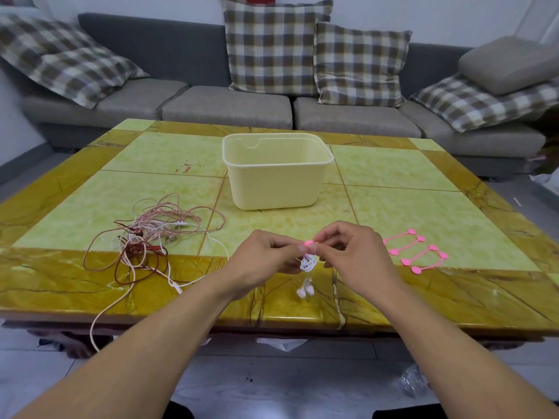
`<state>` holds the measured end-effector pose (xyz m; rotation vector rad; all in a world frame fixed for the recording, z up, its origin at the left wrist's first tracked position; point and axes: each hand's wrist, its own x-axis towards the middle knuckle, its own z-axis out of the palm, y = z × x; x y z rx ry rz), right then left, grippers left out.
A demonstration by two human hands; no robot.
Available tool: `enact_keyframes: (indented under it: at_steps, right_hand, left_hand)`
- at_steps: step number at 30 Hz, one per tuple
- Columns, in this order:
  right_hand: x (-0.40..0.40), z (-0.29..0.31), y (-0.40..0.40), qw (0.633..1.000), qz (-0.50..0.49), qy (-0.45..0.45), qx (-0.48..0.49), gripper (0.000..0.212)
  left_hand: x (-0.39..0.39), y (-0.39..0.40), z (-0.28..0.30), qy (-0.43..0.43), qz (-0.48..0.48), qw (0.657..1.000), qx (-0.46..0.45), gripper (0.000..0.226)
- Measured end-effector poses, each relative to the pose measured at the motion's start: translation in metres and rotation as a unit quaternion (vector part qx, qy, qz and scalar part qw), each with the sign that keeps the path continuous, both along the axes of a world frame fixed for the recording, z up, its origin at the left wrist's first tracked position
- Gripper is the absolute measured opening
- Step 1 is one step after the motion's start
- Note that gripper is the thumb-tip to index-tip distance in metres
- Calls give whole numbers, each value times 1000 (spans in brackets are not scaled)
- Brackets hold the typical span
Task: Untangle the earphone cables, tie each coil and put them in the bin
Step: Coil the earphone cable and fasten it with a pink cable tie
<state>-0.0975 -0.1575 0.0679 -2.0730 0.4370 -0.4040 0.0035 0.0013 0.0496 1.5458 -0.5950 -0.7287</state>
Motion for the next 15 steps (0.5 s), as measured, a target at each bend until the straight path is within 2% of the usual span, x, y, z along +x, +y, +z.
enact_keyframes:
  at_steps: [3,6,11,15]
  right_hand:
    - [0,-2,0,1000,10,15,-18,16]
    - [3,-3,2,999,12,7,-52,8]
    - [4,-4,0,994,49,20,-98,9]
    - [4,-3,-3,986,84,39,-141,5]
  left_hand:
    - [-3,2,-1,-7,-8,1000,1,18]
    - [-5,1,-2,-10,14,1000,1,17]
    - [-6,0,-1,-39,5,999,22,29]
    - [-5,2,-1,-34,10,999,21,31]
